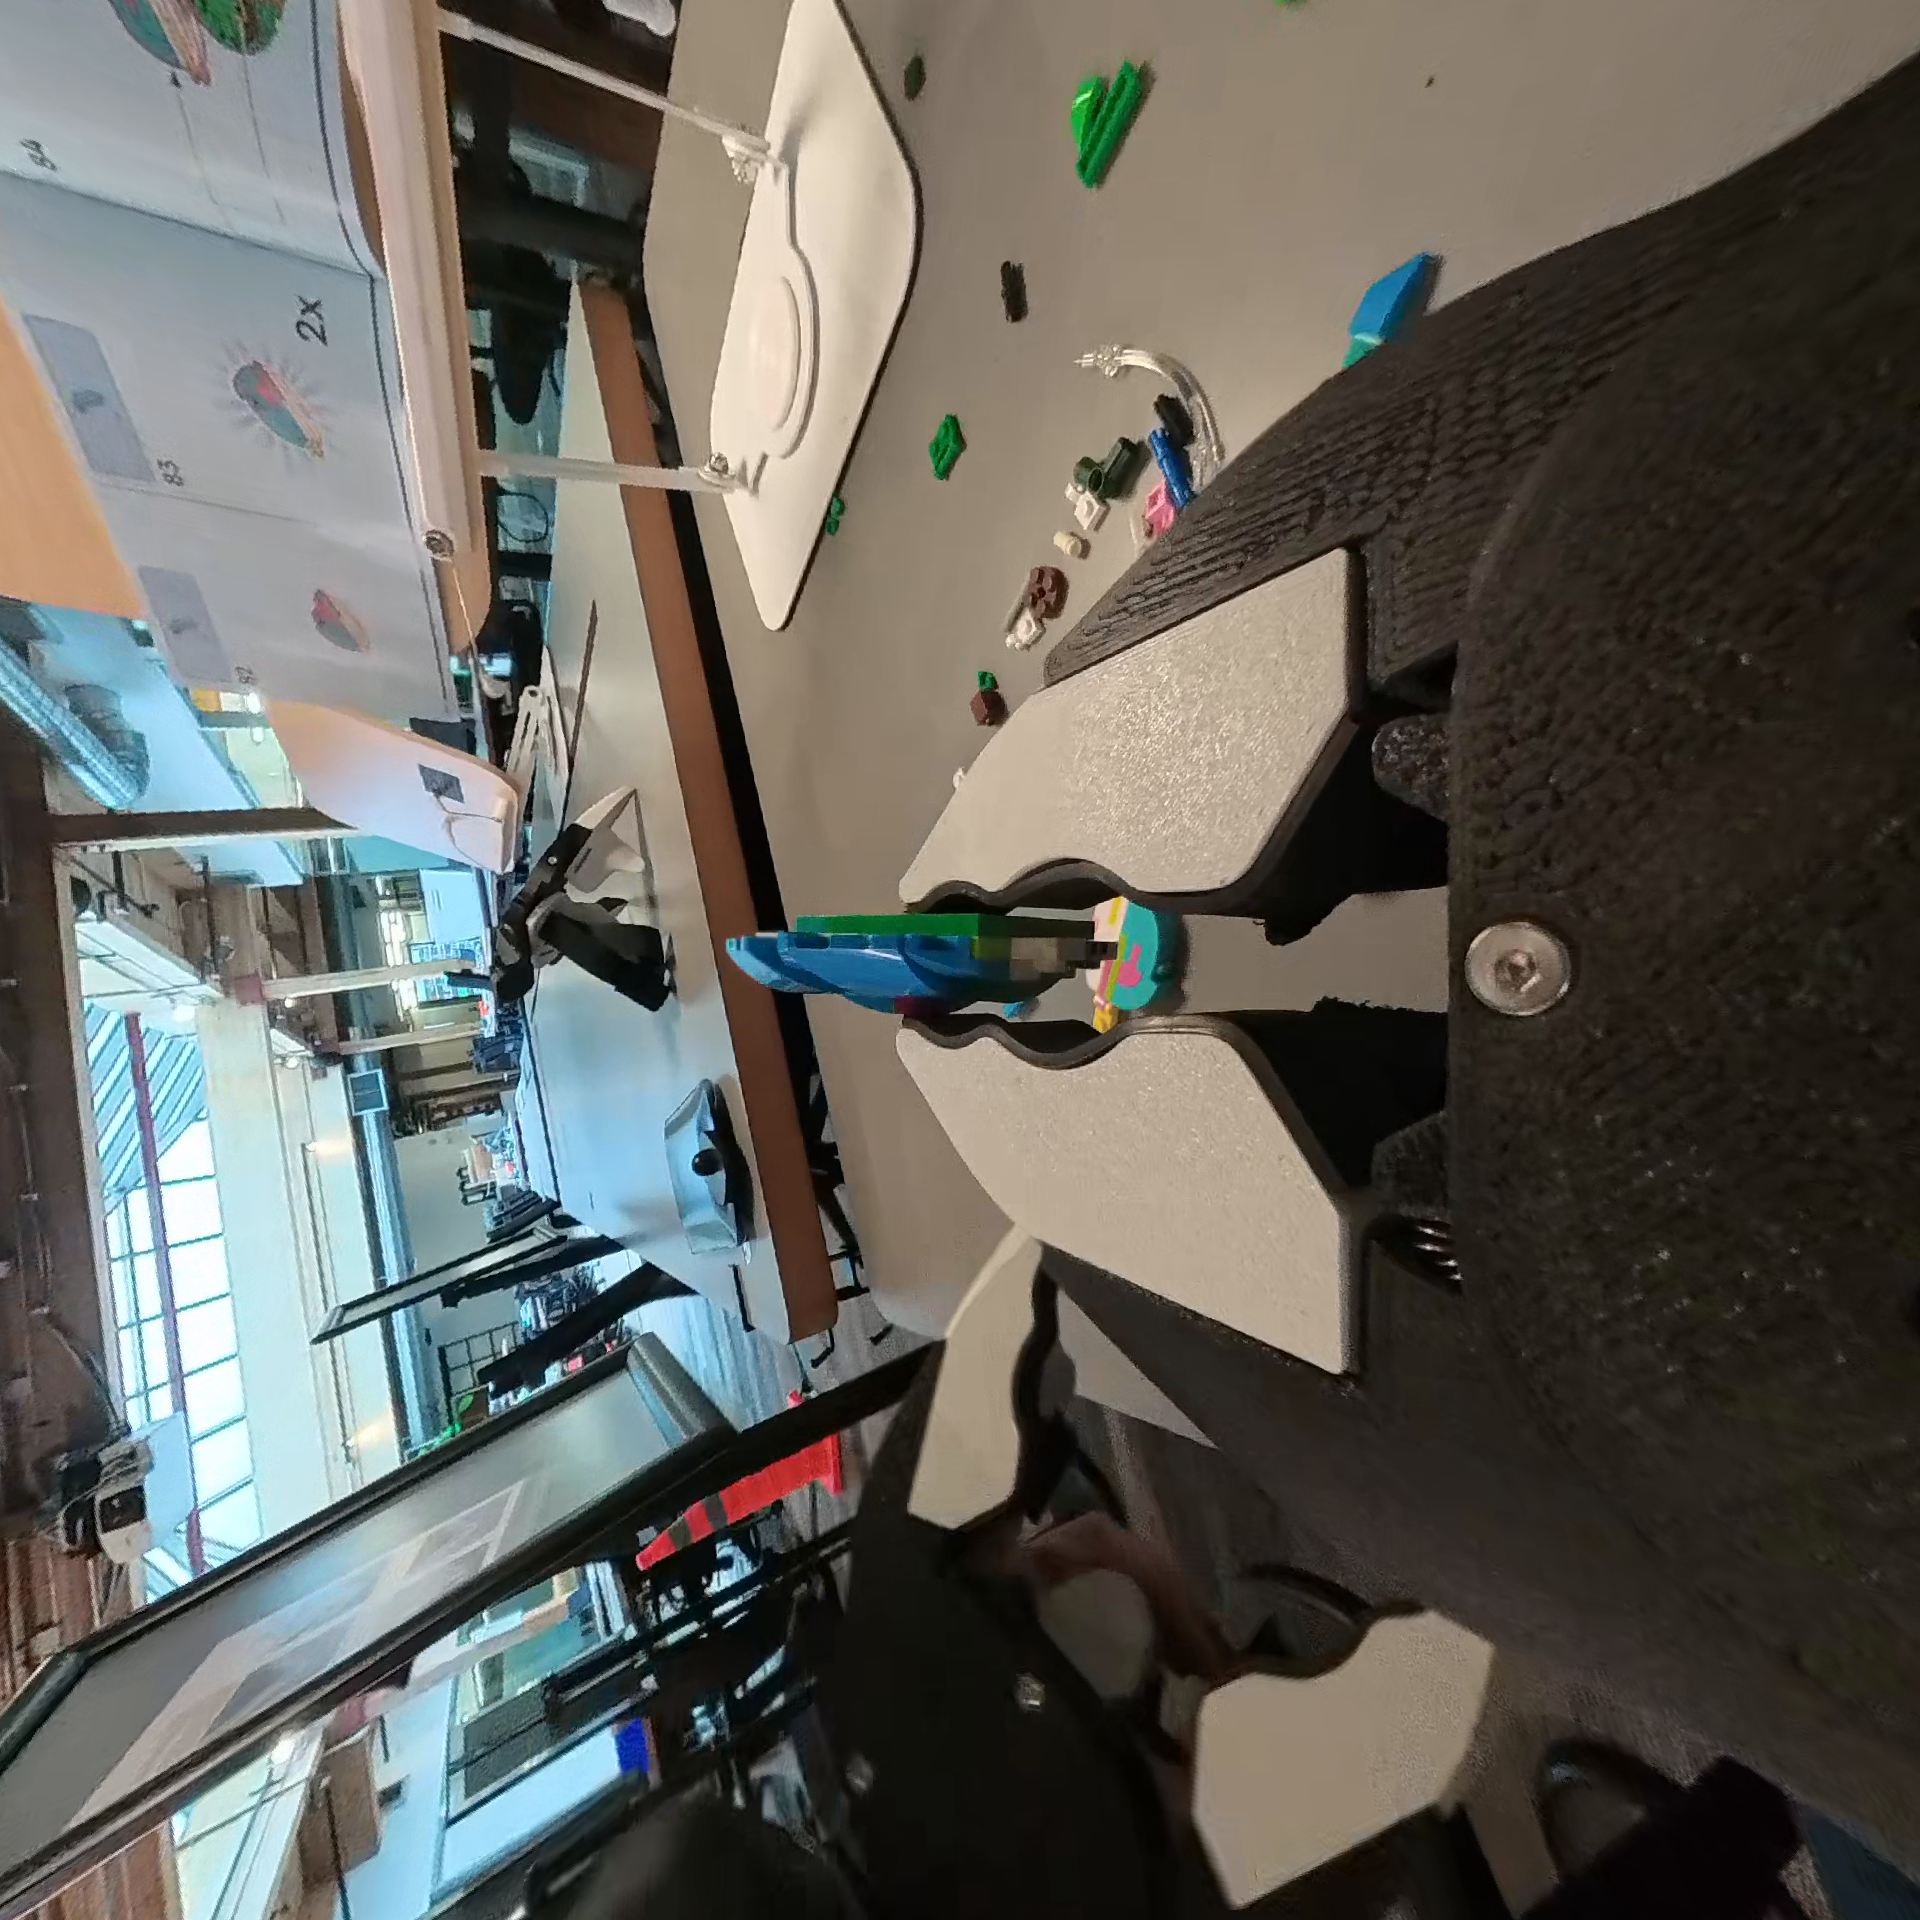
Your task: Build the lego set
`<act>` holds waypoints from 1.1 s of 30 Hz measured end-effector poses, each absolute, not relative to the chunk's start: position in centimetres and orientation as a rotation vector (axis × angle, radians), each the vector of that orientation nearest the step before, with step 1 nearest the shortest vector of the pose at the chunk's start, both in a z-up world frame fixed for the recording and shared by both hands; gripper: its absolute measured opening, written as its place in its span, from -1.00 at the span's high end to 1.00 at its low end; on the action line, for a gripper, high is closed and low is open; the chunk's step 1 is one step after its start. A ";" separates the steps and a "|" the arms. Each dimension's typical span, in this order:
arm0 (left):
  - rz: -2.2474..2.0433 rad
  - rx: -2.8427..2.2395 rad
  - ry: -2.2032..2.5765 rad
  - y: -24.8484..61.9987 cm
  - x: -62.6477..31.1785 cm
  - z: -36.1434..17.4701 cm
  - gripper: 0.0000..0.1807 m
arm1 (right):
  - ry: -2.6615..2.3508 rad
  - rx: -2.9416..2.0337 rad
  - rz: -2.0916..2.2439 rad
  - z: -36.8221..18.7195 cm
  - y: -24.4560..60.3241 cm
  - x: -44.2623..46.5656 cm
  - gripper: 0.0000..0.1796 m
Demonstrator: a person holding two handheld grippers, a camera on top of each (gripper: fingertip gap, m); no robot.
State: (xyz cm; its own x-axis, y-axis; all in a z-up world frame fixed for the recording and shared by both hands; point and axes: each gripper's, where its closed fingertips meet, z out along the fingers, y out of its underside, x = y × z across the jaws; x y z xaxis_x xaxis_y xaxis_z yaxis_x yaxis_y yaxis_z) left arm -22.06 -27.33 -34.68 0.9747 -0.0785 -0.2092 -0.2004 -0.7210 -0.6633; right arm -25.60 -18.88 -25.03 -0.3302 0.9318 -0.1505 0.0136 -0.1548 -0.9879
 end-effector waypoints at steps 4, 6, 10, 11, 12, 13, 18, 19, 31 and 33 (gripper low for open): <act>0.406 -2.382 0.122 -27.6 -23.7 -35.3 -0.22 | -1.357 -1.161 1.627 -25.2 -19.0 -25.7 0.83; 0.409 -2.398 0.049 -28.2 -24.5 -35.4 -0.19 | -1.359 -1.154 1.621 -25.1 -19.0 -25.7 0.83; 0.540 -2.401 -0.141 -30.2 -27.9 -35.2 -0.08 | -1.358 -1.136 1.602 -24.9 -18.9 -25.5 0.83; 0.612 -2.388 -0.229 -30.9 -29.2 -35.0 -0.02 | -1.355 -1.136 1.604 -24.9 -18.9 -25.5 0.83; 0.661 -2.375 -0.315 -31.6 -30.2 -34.9 0.05 | -1.352 -1.137 1.606 -24.8 -18.9 -25.5 0.83; 0.657 -2.363 -0.377 -31.8 -30.4 -34.9 0.05 | -1.349 -1.139 1.608 -24.8 -18.8 -25.5 0.83; 0.403 -2.209 -0.436 -29.1 -26.9 -34.4 0.02 | -1.333 -1.145 1.596 -25.0 -18.3 -25.5 0.83; 0.448 -2.206 -0.424 -28.9 -26.9 -34.4 0.02 | -1.332 -1.150 1.598 -25.1 -18.3 -25.6 0.83; 0.512 -2.233 -0.415 -27.6 -30.1 -34.3 -0.05 | -1.351 -1.156 1.627 -25.7 -18.9 -25.7 0.83; 0.545 -2.227 -0.449 -28.6 -31.3 -34.1 -0.02 | -1.355 -1.161 1.626 -26.0 -19.0 -25.8 0.83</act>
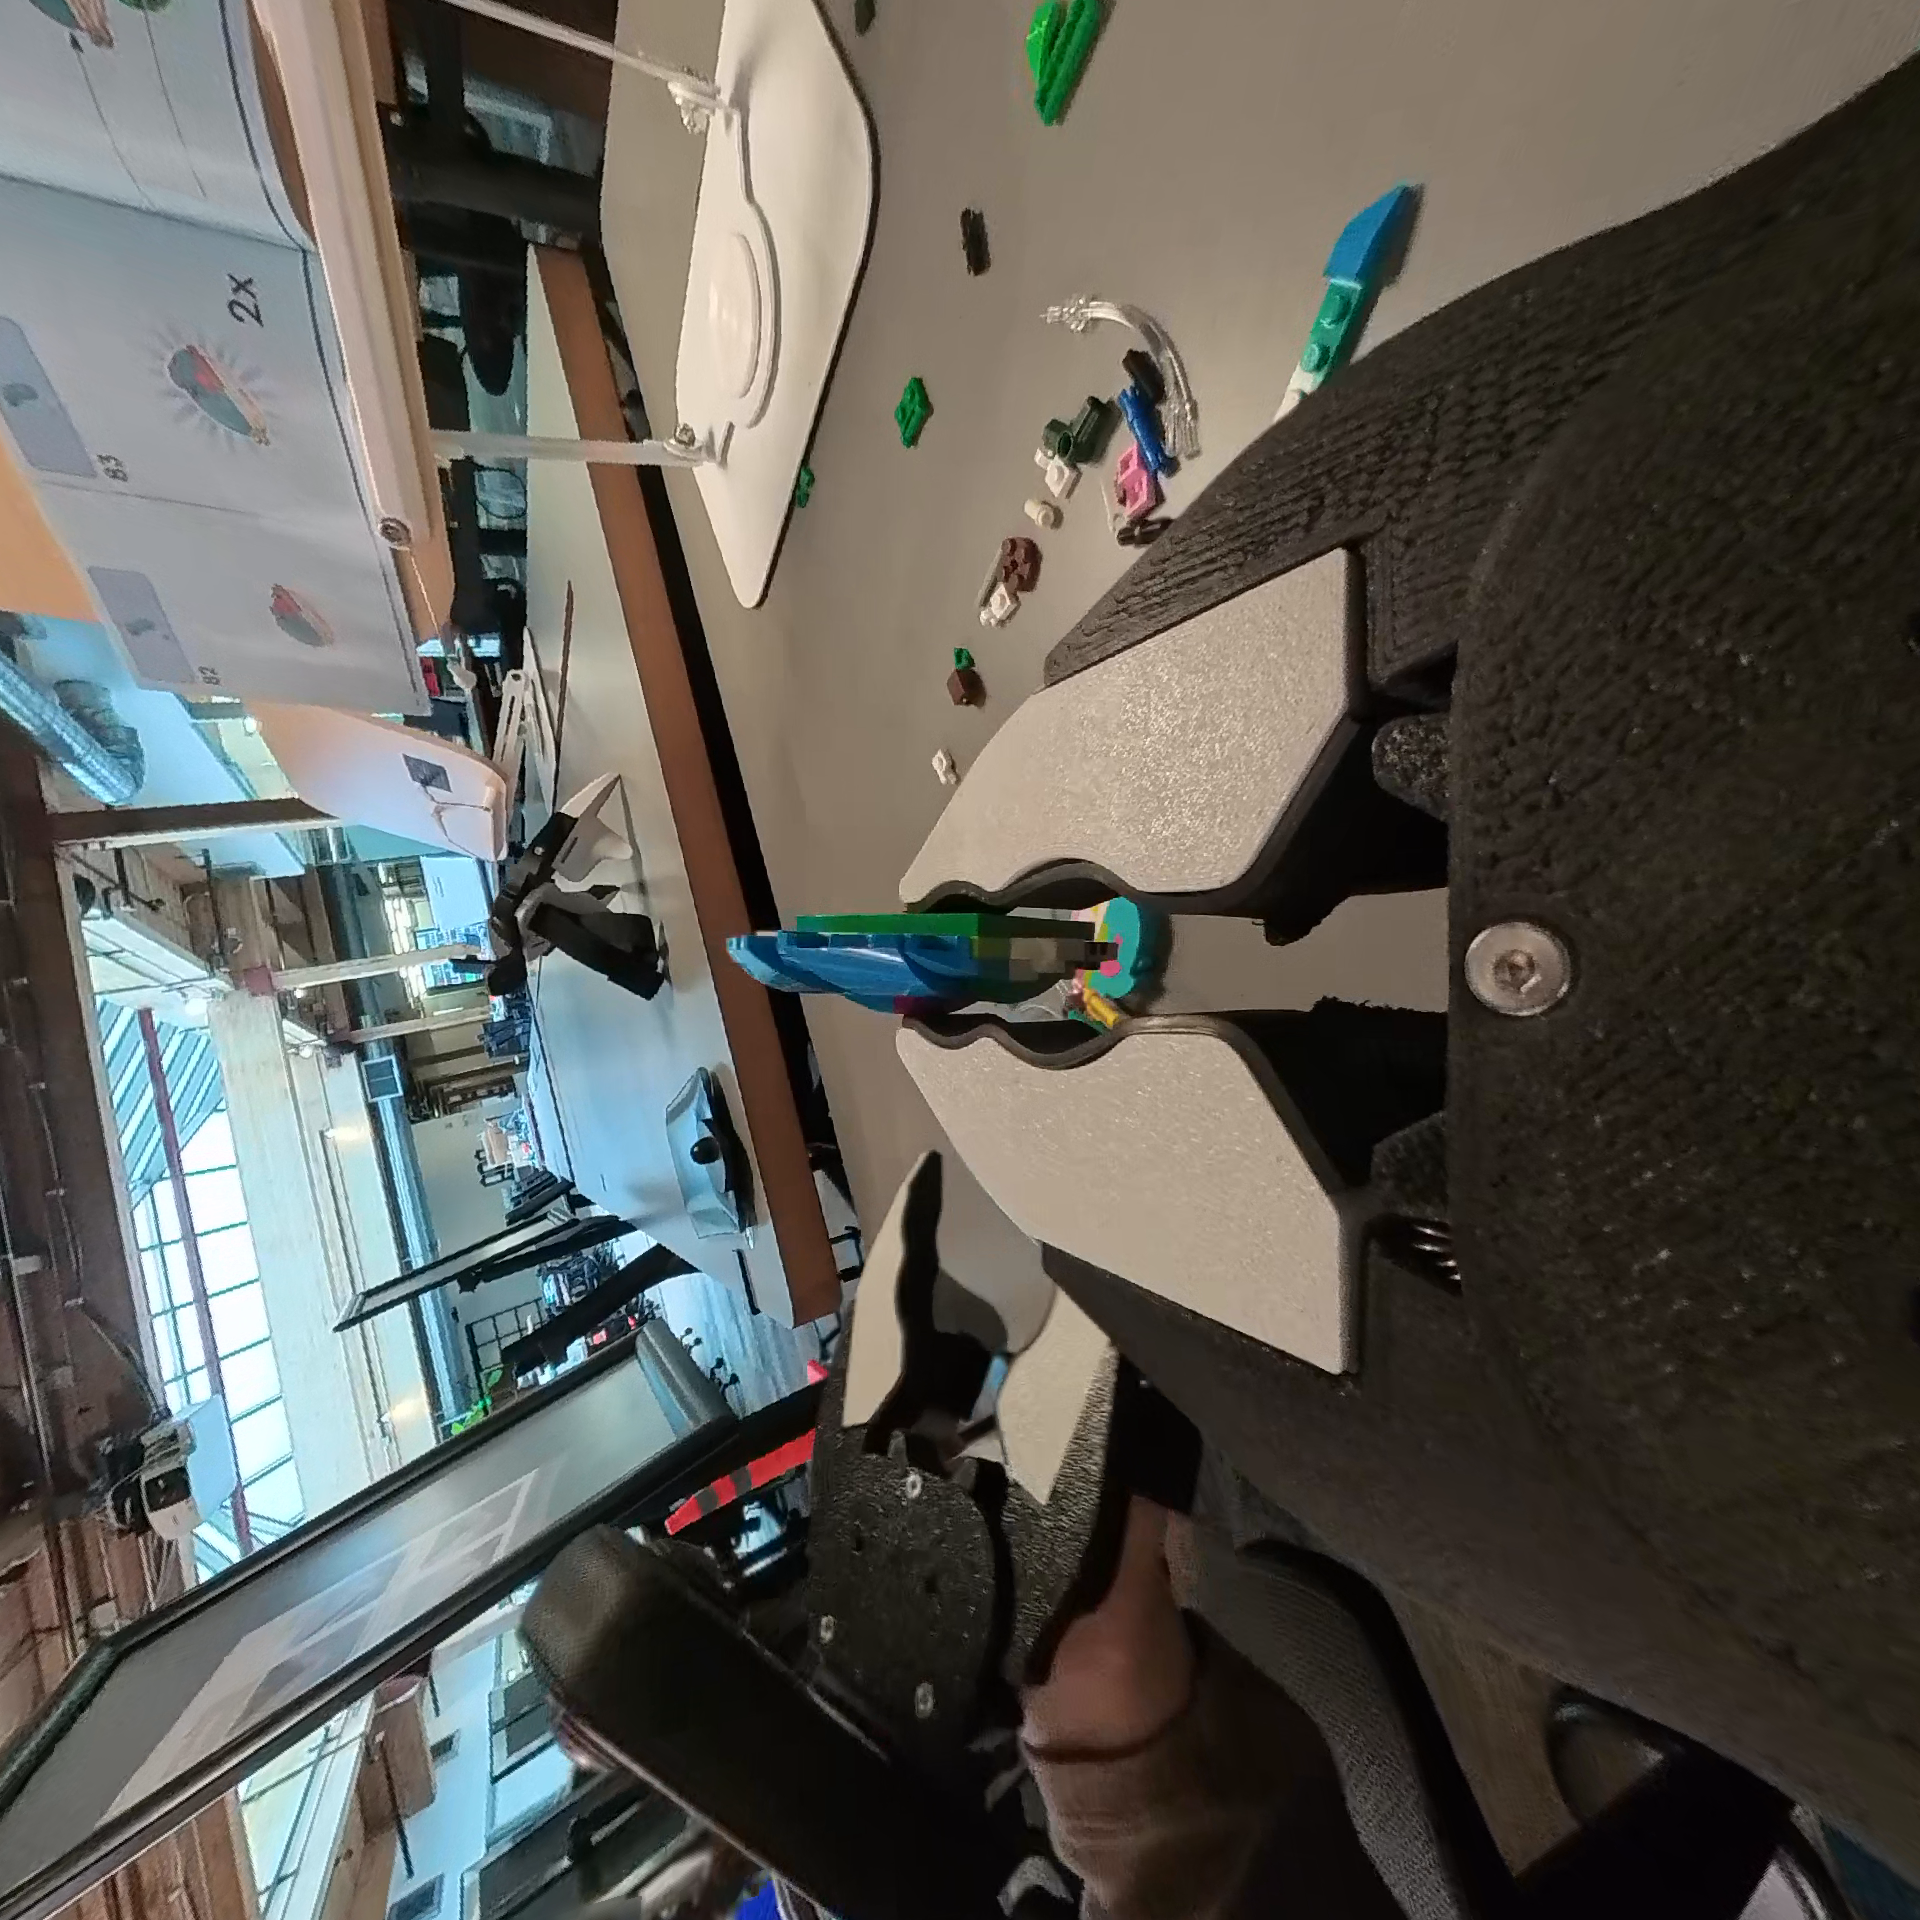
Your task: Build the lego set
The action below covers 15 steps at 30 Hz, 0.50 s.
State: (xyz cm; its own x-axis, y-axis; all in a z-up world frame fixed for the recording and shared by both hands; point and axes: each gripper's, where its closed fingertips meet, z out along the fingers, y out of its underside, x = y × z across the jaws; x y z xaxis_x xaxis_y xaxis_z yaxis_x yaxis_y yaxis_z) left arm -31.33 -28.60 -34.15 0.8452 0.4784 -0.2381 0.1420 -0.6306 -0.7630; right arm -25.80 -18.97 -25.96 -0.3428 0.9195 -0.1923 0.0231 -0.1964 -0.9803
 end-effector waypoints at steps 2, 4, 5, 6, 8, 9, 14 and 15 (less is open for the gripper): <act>0.568 -2.192 -0.505 -29.7 -32.3 -33.7 0.02 | -1.355 -1.164 1.633 -26.1 -19.1 -25.8 0.83; 0.567 -2.139 -0.506 -29.7 -31.9 -33.0 0.06 | -1.354 -1.160 1.636 -26.1 -19.3 -25.9 0.83; 0.582 -2.138 -0.480 -29.5 -31.2 -32.9 0.08 | -1.358 -1.153 1.634 -26.1 -19.4 -25.9 0.83; 0.613 -2.159 -0.443 -29.2 -30.6 -33.1 0.07 | -1.365 -1.144 1.626 -26.2 -19.6 -25.9 0.83; 0.701 -2.178 -0.390 -28.6 -29.9 -33.3 -0.01 | -1.384 -1.126 1.599 -26.4 -19.9 -25.9 0.83; 0.707 -2.162 -0.380 -28.1 -29.6 -33.3 -0.04 | -1.394 -1.117 1.587 -26.5 -20.0 -25.9 0.83; 0.594 -2.136 -0.434 -25.8 -29.5 -33.2 -0.15 | -1.409 -1.087 1.563 -26.5 -20.3 -25.9 0.83; 0.594 -2.158 -0.441 -25.7 -29.8 -33.5 -0.18 | -1.401 -1.091 1.568 -26.4 -20.2 -25.8 0.83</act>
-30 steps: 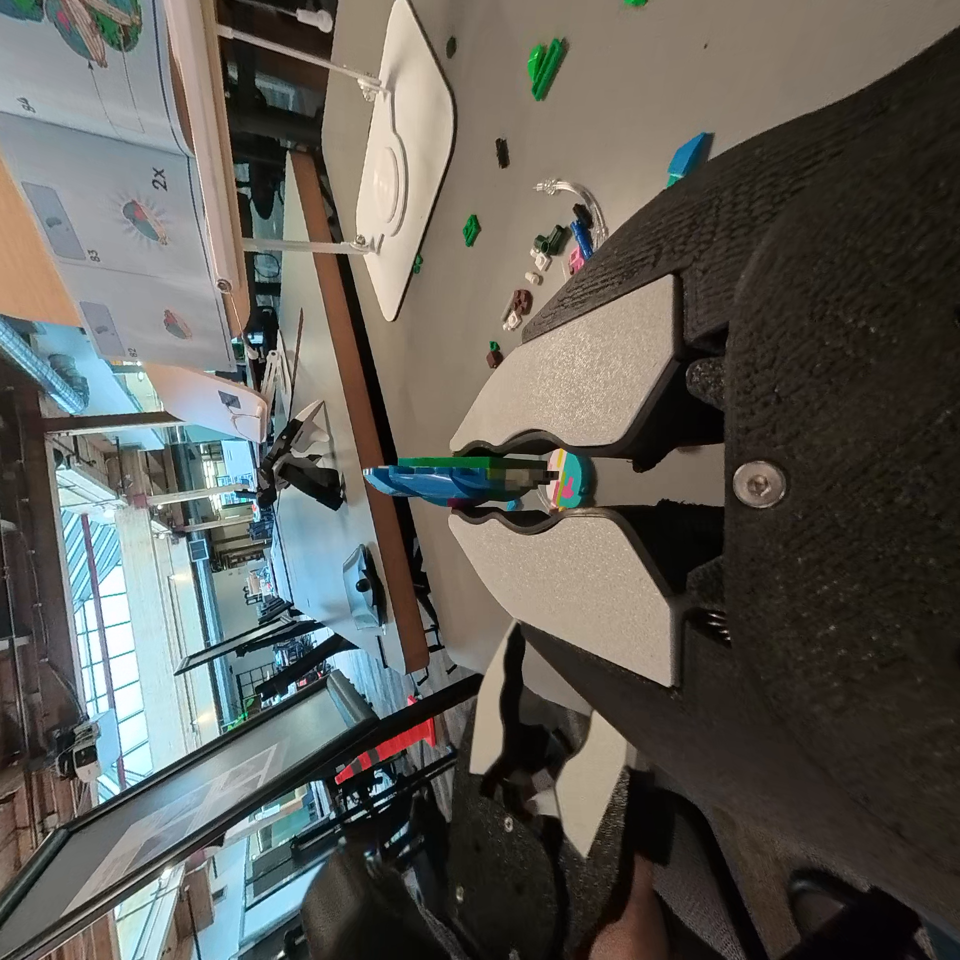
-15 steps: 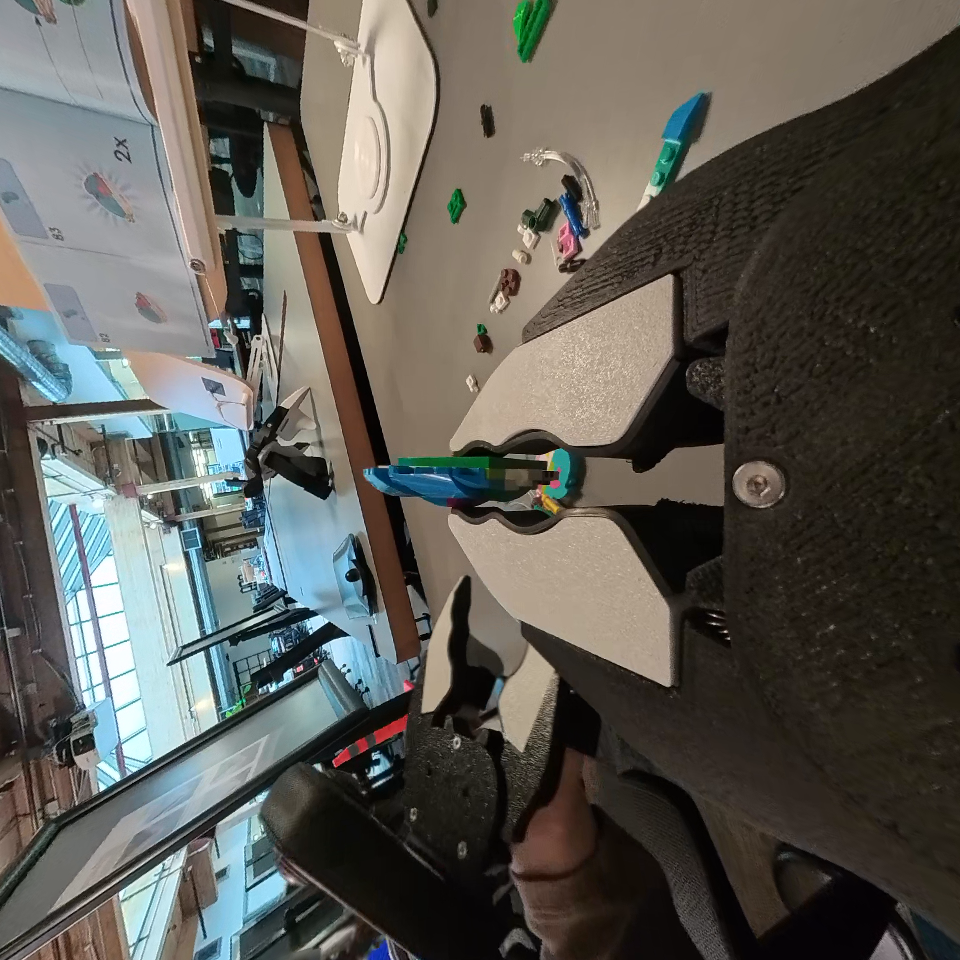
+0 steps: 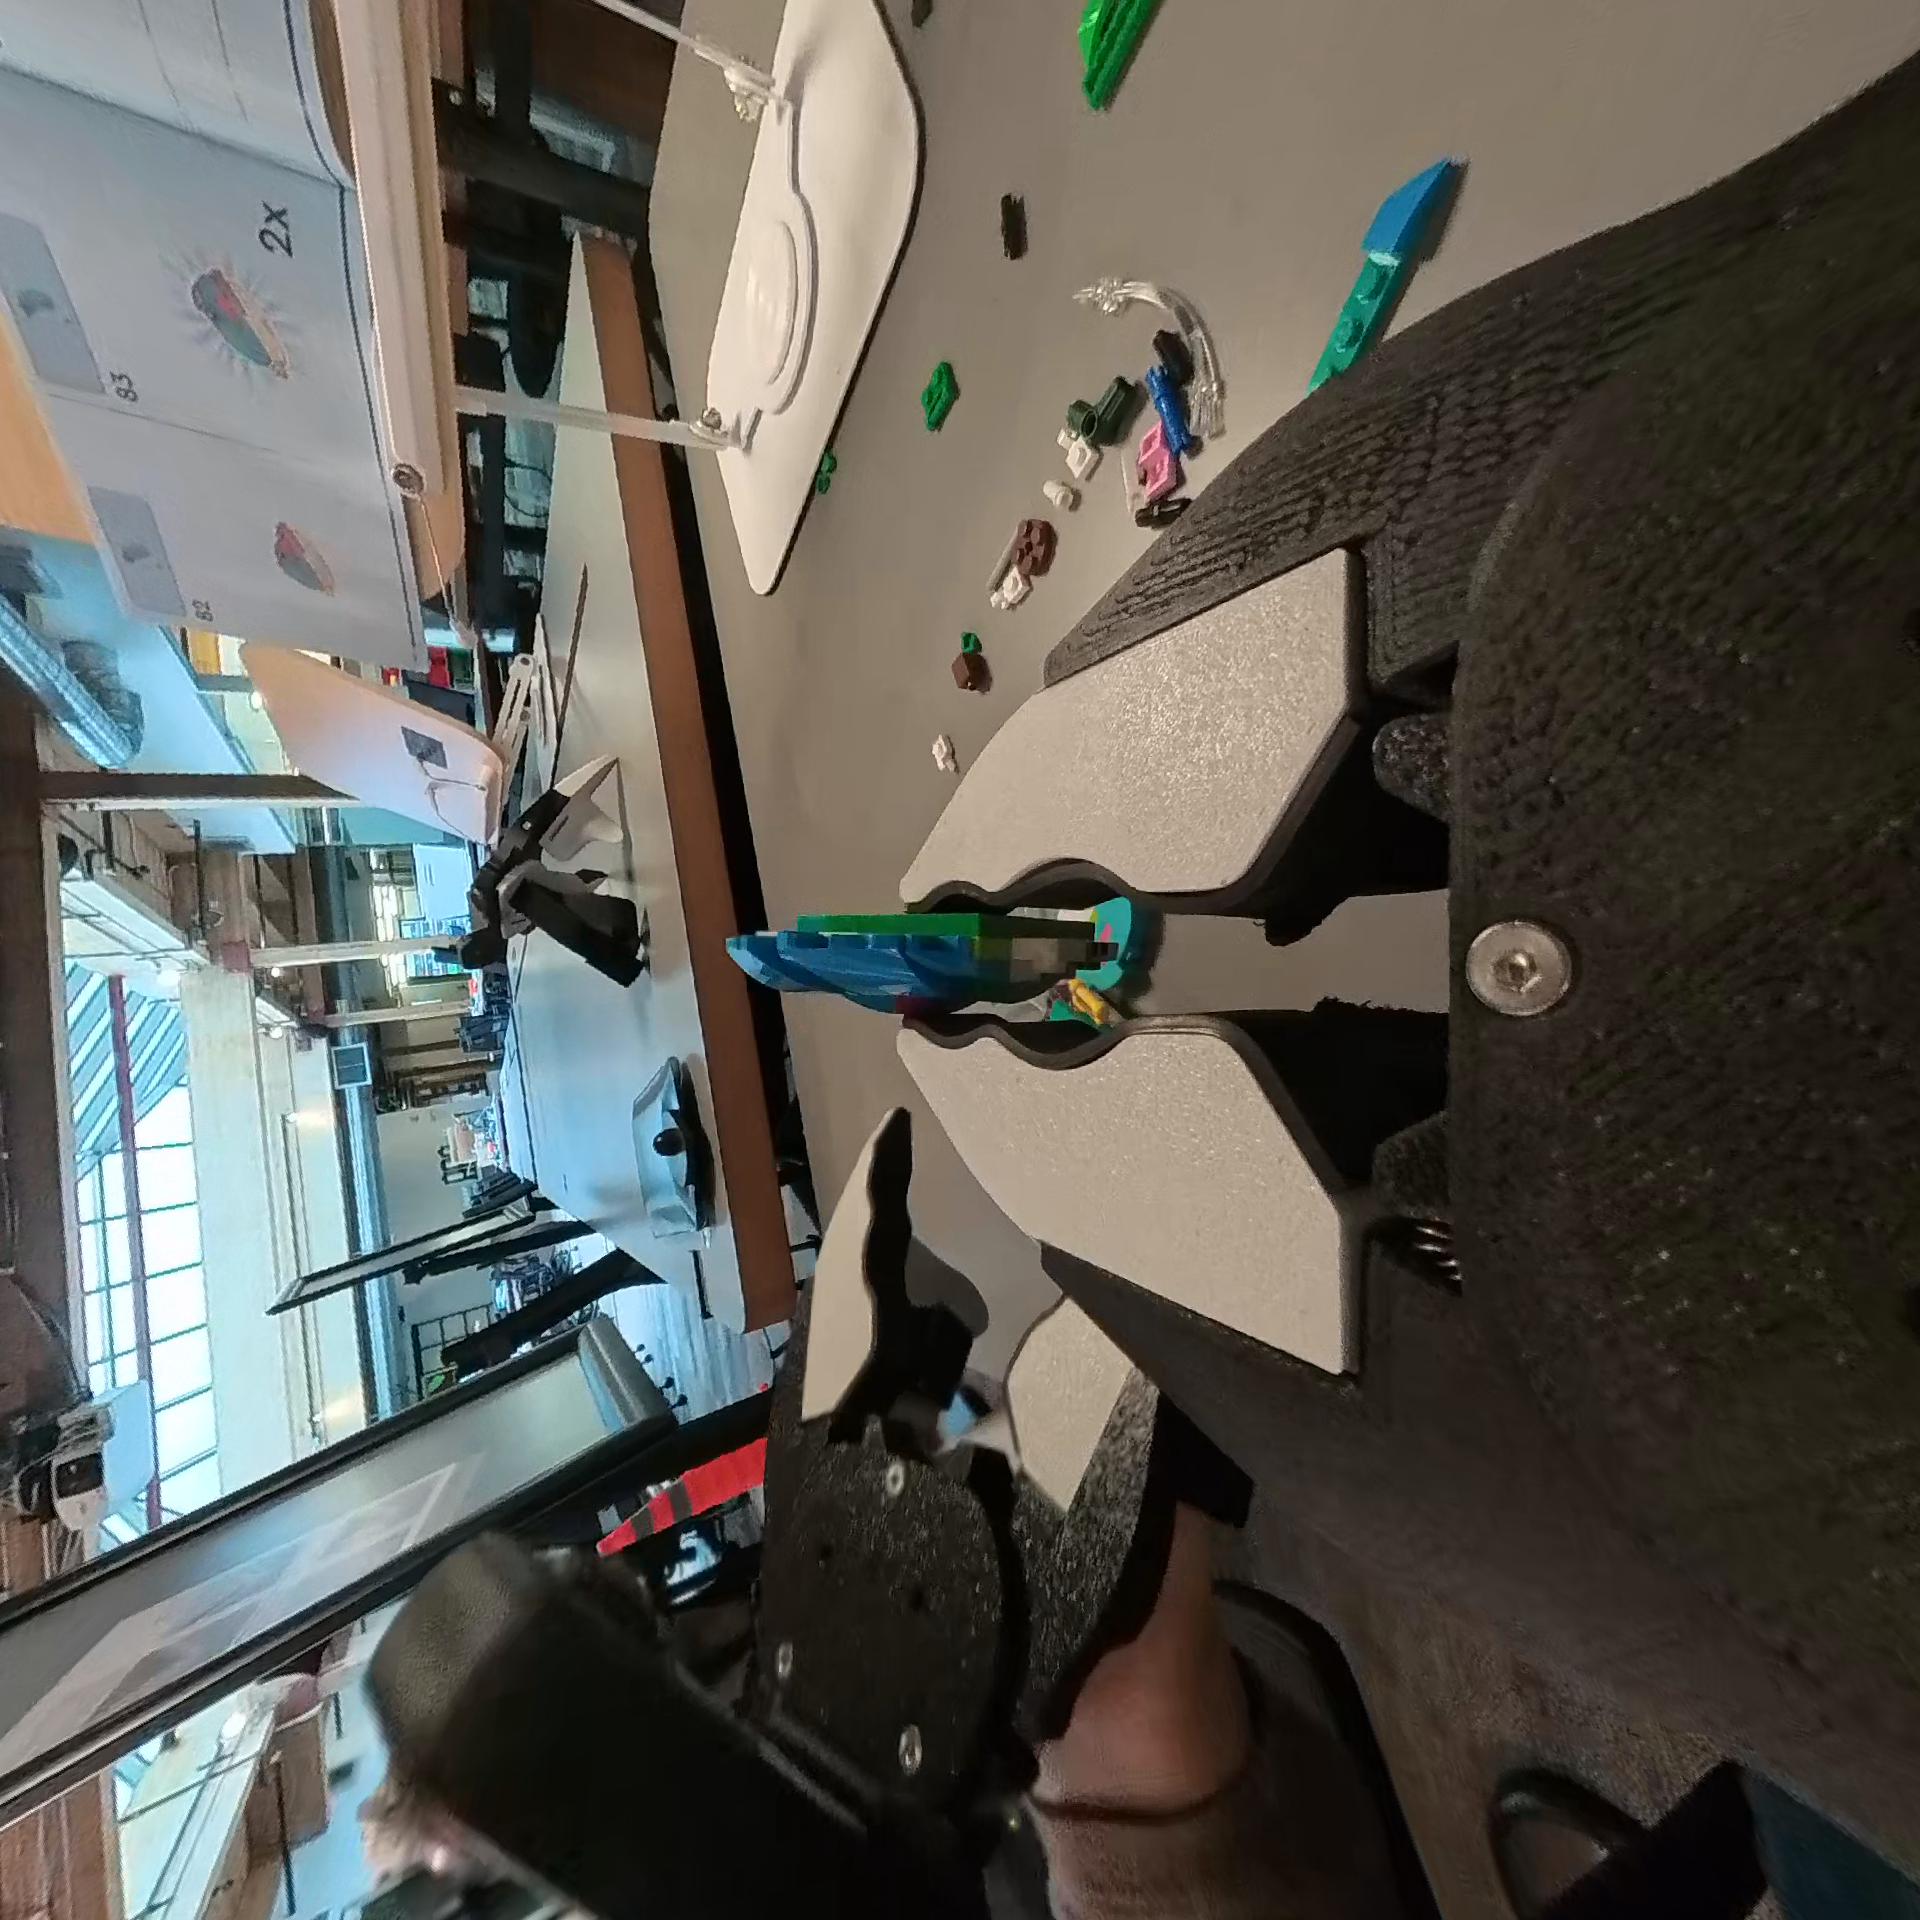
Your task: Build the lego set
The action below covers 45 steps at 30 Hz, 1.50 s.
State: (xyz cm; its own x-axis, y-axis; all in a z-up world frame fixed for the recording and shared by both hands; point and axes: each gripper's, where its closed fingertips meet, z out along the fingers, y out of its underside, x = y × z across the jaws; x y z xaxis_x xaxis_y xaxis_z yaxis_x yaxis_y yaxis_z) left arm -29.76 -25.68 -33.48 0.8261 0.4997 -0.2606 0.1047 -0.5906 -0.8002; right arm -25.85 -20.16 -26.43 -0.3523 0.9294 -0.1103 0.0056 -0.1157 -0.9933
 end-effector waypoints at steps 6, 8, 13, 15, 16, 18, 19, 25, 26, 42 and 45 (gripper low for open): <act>0.653 -2.302 -0.440 -26.3 -31.0 -35.1 -0.35 | -1.366 -1.124 1.592 -26.3 -19.4 -25.9 0.83; 0.691 -2.306 -0.467 -27.3 -31.7 -34.8 -0.33 | -1.365 -1.124 1.590 -26.3 -19.4 -25.9 0.83; 0.821 -2.278 -0.541 -30.9 -33.9 -34.1 -0.18 | -1.371 -1.125 1.598 -26.4 -19.6 -26.0 0.83; 0.745 -2.223 -0.562 -31.2 -33.5 -34.0 -0.04 | -1.374 -1.126 1.600 -26.5 -19.7 -26.0 0.83; 0.700 -2.200 -0.570 -31.2 -33.1 -34.0 0.03 | -1.374 -1.126 1.602 -26.5 -19.7 -26.0 0.83; 0.635 -2.189 -0.567 -31.3 -32.2 -34.3 0.15 | -1.371 -1.127 1.608 -26.4 -19.7 -26.0 0.83; 0.604 -2.196 -0.556 -31.2 -31.6 -34.6 0.22 | -1.368 -1.128 1.610 -26.4 -19.7 -26.0 0.83; 0.518 -2.244 -0.487 -30.2 -29.7 -36.0 0.49 | -1.371 -1.133 1.611 -26.5 -19.7 -26.0 0.83; 0.516 -2.247 -0.482 -30.0 -29.8 -36.1 0.52 | -1.373 -1.133 1.611 -26.5 -19.7 -26.0 0.83; 0.596 -2.348 -0.582 -30.2 -33.1 -36.3 0.76 | -1.379 -1.132 1.609 -26.6 -19.8 -26.0 0.83; 0.484 -2.337 -0.659 -30.4 -33.3 -36.4 0.72 | -1.376 -1.131 1.618 -26.5 -19.8 -26.0 0.83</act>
